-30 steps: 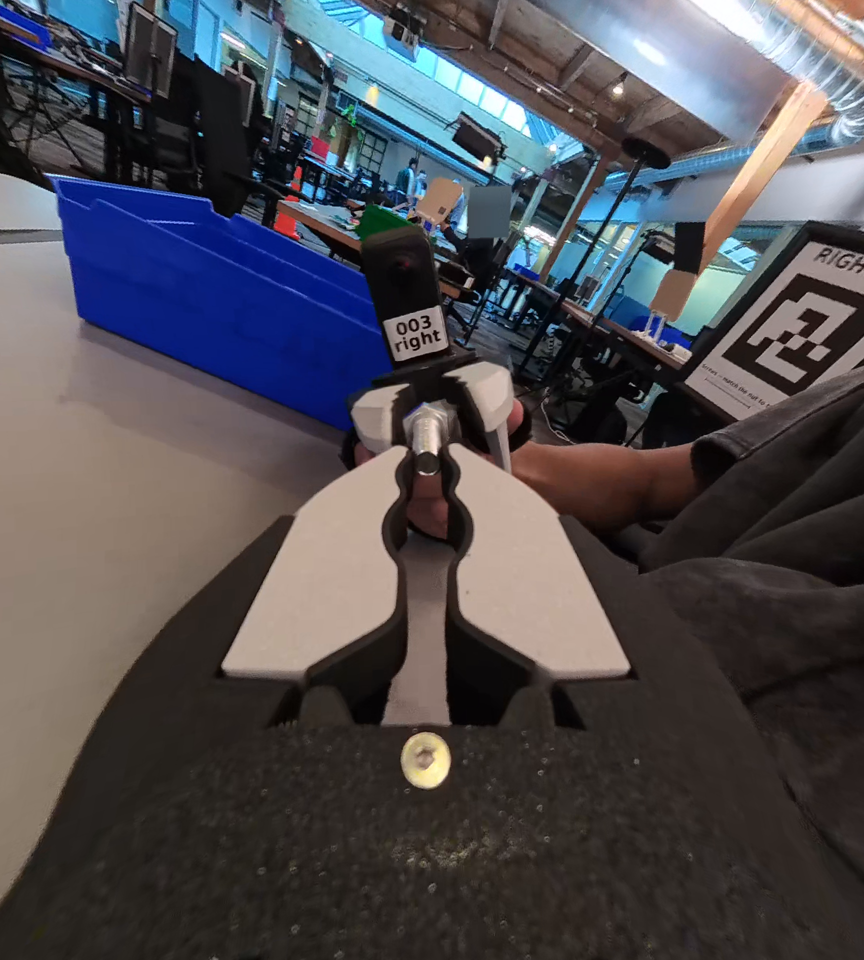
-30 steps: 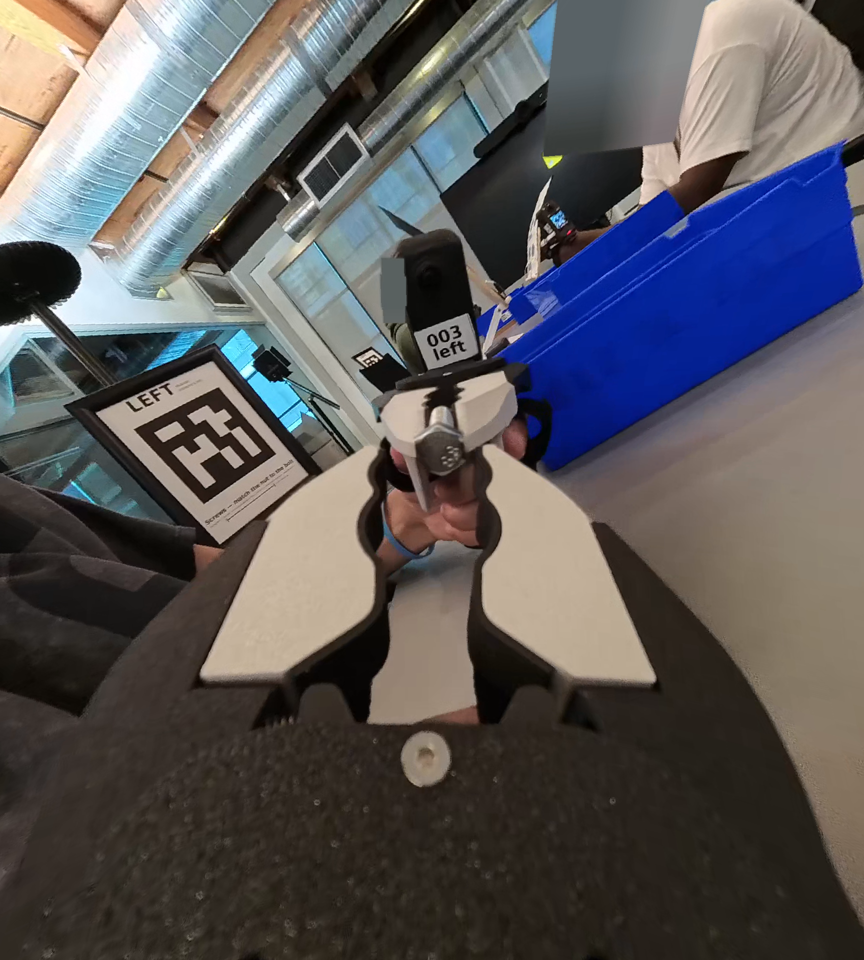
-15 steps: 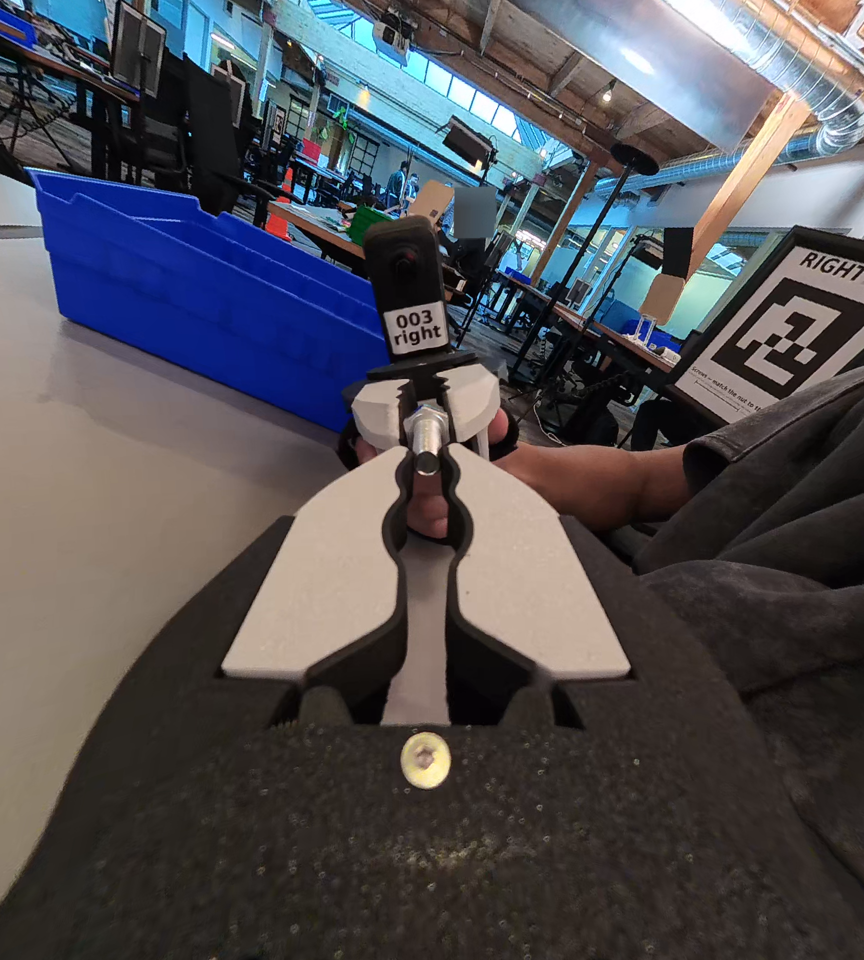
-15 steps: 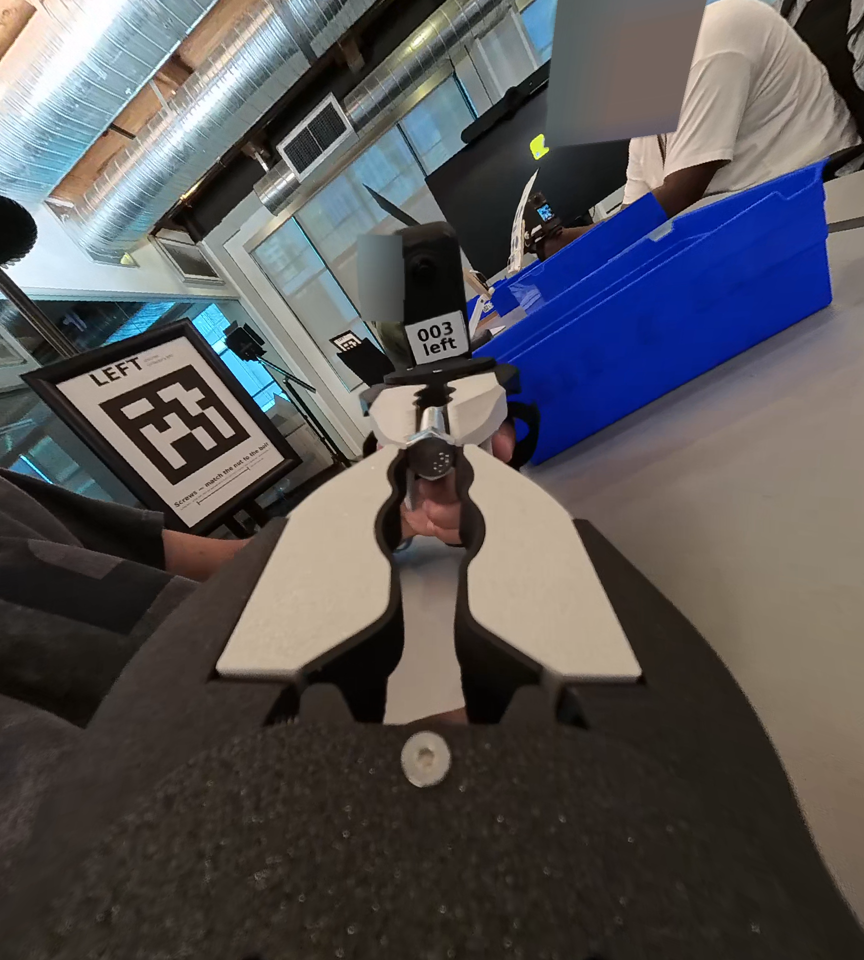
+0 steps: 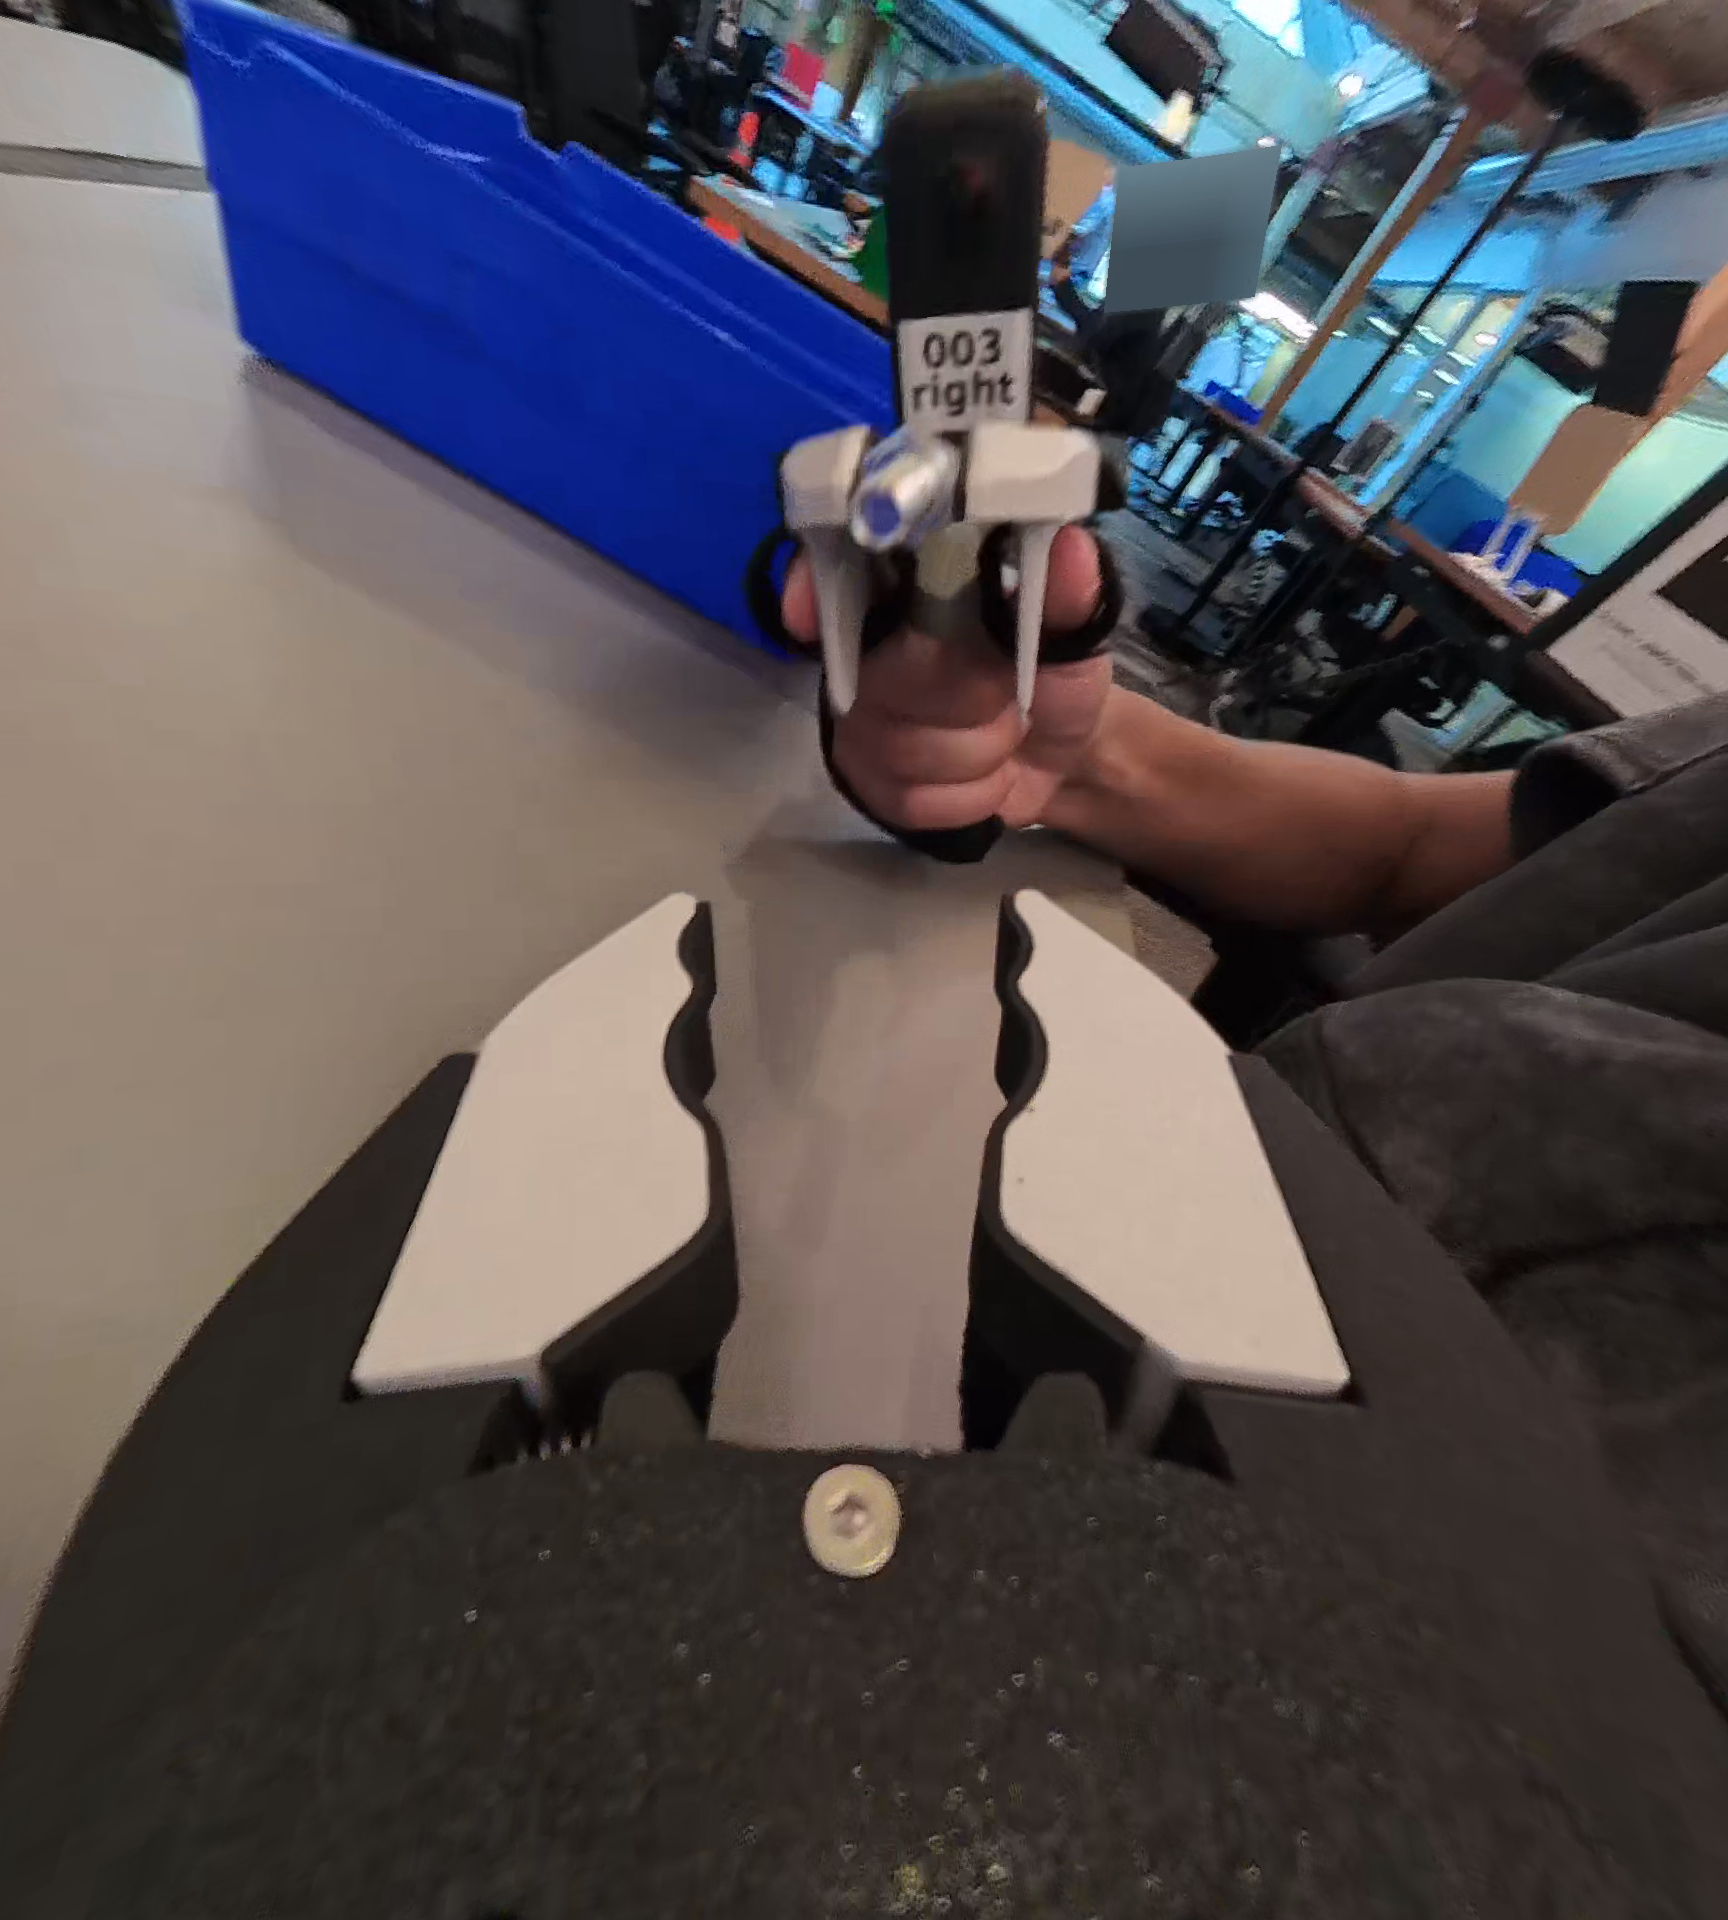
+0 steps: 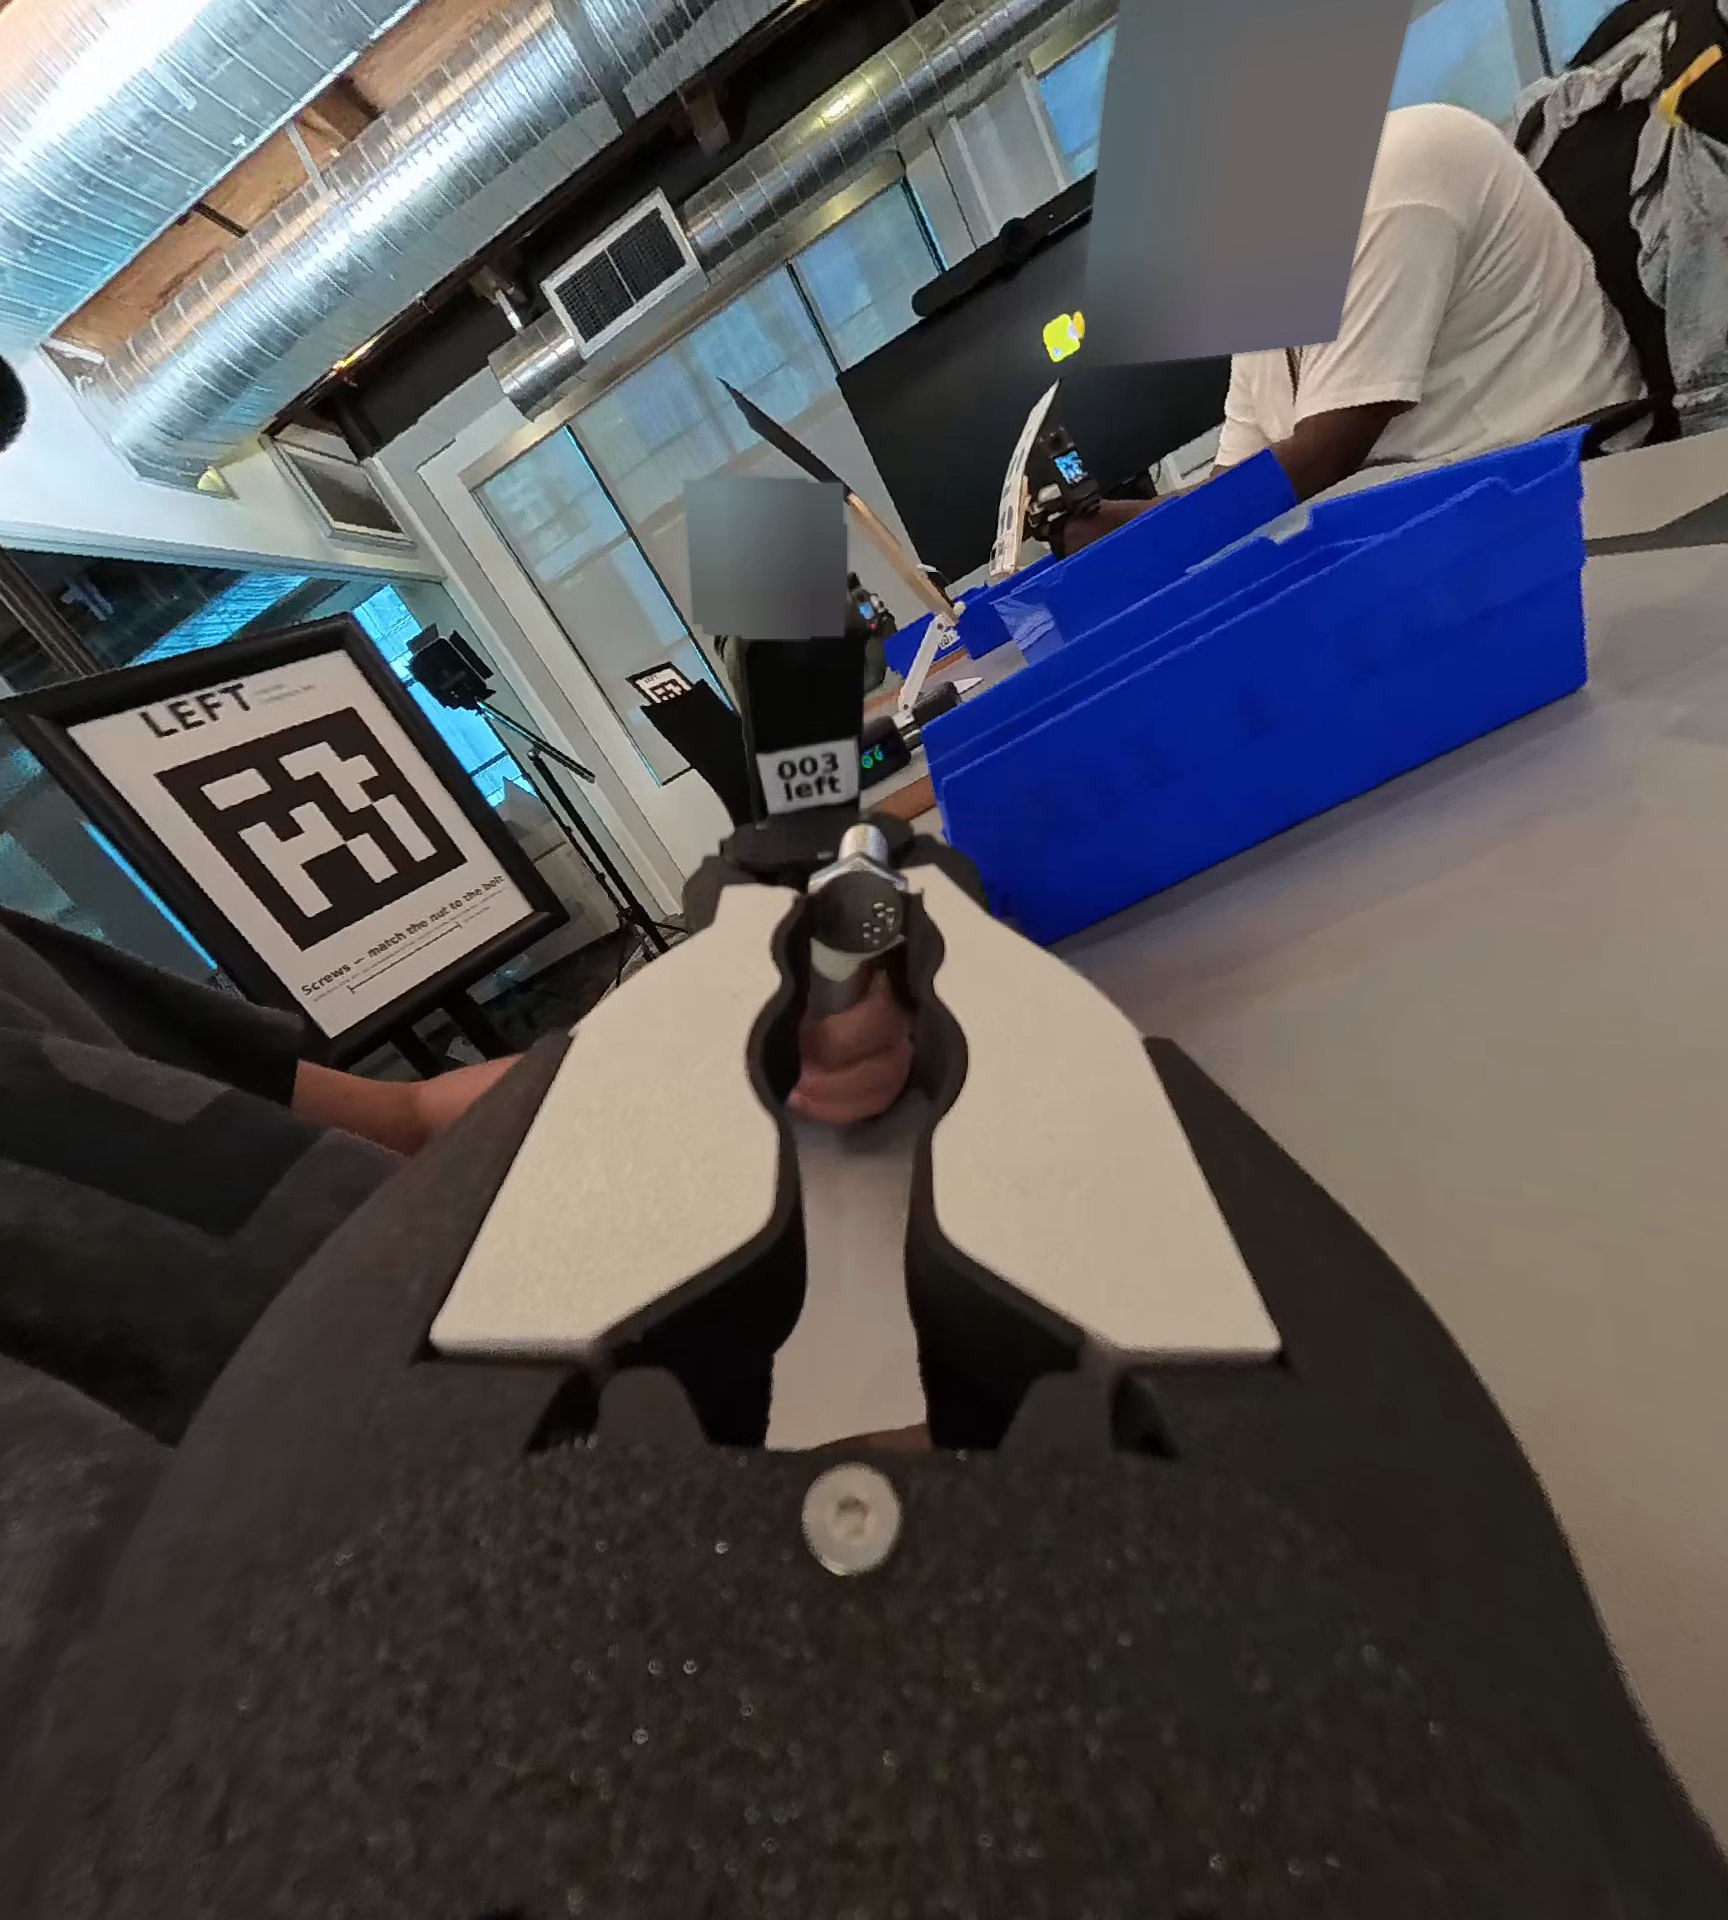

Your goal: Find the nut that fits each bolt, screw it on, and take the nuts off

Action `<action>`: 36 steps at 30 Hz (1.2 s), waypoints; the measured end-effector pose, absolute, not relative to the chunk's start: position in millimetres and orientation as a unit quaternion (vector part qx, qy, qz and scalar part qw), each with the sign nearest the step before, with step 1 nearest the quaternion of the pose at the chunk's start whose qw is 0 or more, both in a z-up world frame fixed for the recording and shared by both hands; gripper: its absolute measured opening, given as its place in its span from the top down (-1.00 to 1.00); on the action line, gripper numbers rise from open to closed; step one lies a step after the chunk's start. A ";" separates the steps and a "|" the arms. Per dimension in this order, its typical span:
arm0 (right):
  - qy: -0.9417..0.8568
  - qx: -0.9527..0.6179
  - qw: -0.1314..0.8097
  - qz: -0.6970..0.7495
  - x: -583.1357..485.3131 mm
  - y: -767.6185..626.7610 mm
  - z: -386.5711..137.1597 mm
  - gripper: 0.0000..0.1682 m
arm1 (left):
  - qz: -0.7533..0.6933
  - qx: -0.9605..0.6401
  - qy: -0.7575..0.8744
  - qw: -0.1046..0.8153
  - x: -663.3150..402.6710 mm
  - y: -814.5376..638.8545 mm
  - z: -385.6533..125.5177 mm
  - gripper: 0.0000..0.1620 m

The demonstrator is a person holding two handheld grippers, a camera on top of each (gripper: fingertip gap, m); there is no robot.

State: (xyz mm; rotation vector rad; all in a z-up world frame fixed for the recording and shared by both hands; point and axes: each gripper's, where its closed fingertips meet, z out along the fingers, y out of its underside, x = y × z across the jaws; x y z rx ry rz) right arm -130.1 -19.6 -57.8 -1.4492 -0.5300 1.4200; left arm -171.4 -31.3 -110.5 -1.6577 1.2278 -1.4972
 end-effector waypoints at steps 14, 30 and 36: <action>-0.197 -0.604 0.521 0.570 -115.5 -12.6 -60.9 0.80 | -0.485 -0.637 0.511 0.313 -189.0 -54.1 -104.5 0.50; -0.200 -0.617 0.509 0.566 -120.0 -6.5 -70.4 0.79 | 0.029 -0.726 0.667 0.164 -410.8 189.2 -130.6 0.48; -0.198 -0.617 0.505 0.570 -118.9 -7.4 -71.3 0.79 | 0.007 -0.719 0.685 0.118 -404.5 220.6 -166.1 0.52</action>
